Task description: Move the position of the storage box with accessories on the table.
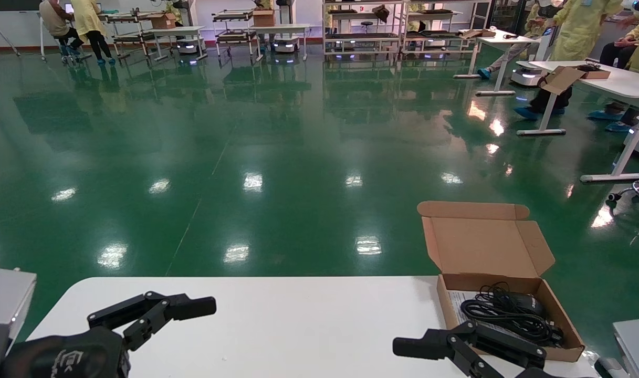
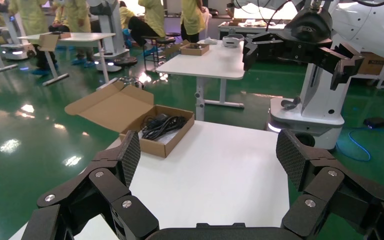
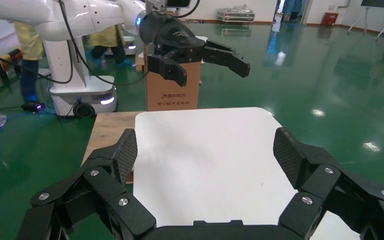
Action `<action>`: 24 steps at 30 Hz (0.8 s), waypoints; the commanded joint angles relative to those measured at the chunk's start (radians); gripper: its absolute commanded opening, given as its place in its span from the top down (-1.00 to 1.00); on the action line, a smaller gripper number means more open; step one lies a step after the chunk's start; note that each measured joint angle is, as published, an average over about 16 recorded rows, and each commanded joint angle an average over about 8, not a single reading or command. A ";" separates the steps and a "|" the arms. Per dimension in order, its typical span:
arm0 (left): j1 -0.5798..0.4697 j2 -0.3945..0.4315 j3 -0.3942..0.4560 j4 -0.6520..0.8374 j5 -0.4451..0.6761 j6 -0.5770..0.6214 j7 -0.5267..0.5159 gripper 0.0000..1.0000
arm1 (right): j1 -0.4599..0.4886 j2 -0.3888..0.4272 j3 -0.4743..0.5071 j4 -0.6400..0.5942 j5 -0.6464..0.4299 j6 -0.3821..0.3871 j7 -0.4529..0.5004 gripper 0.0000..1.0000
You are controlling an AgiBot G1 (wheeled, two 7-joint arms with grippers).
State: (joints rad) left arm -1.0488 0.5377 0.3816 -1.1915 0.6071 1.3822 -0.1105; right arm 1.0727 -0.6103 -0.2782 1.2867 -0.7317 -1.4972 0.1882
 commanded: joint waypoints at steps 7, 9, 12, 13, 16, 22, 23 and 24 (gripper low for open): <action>0.000 0.000 0.000 0.000 0.000 0.000 0.000 -1.00 | 0.002 -0.001 -0.002 -0.004 0.001 0.002 0.000 -1.00; 0.000 0.000 0.000 0.000 0.000 0.000 0.000 -1.00 | 0.002 -0.001 -0.002 -0.004 0.001 0.002 -0.001 -1.00; 0.000 0.000 0.000 0.000 0.000 0.000 0.000 -1.00 | 0.002 -0.001 -0.002 -0.005 0.002 0.003 -0.001 -1.00; 0.000 0.000 0.000 0.000 0.000 0.000 0.000 -1.00 | 0.002 -0.001 -0.002 -0.005 0.002 0.003 -0.001 -1.00; 0.000 0.000 0.000 0.000 0.000 0.000 0.000 -1.00 | 0.002 -0.001 -0.002 -0.005 0.002 0.003 -0.001 -1.00; 0.000 0.000 0.000 0.000 0.000 0.000 0.000 -1.00 | 0.003 -0.002 -0.003 -0.006 0.002 0.004 -0.001 -1.00; 0.000 0.000 0.000 0.000 0.000 0.000 0.000 -1.00 | 0.003 -0.002 -0.003 -0.006 0.002 0.004 -0.001 -1.00; 0.000 0.000 0.000 0.000 0.000 0.000 0.000 -1.00 | 0.003 -0.002 -0.003 -0.006 0.002 0.004 -0.001 -1.00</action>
